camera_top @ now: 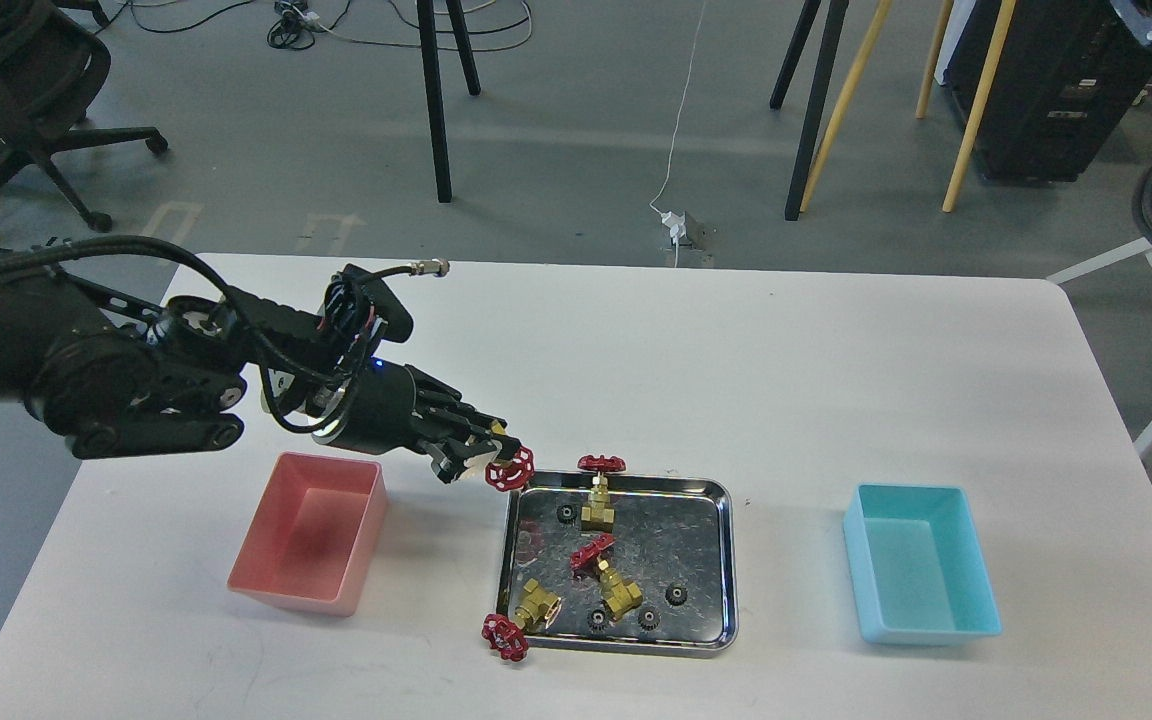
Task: Place valve in pink box and gear in blue box
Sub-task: 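Carry the valve with the left gripper over to the pink box, then lower the valve into the pink box and open the left gripper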
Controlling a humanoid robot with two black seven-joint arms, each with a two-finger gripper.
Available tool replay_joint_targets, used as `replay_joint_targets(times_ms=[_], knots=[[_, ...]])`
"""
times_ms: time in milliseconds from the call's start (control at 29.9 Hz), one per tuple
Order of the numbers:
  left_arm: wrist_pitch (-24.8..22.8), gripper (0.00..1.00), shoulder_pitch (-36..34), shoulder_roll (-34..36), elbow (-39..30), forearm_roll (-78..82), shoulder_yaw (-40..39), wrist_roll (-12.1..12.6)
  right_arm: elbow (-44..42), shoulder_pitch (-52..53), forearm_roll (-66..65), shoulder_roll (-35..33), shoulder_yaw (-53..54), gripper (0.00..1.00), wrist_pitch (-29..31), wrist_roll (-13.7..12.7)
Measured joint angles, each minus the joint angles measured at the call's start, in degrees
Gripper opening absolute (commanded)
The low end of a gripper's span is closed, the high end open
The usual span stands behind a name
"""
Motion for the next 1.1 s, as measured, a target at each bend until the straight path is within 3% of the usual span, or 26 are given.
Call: replay_joint_targets(times_ms=[167,435,1104], knots=[[0.0,0.18,-1.97,12.58,-6.56,4.93,-2.59,0.0,-0.01,3.85,-0.03,2.34,-4.67,0.99,0.0,-0.01],[-0.02,0.18,1.02,24.98,-7.92,15.09,-2.84,0.01,-0.04,2.45,0.13,2.58,-5.12,0.99,0.0,-0.01],[1.54,0.19,17.19,25.47,-0.04,21.49,-9.01,0.01,0.07,1.62,0.32,1.7,-4.57,0.99,0.0,0.02]])
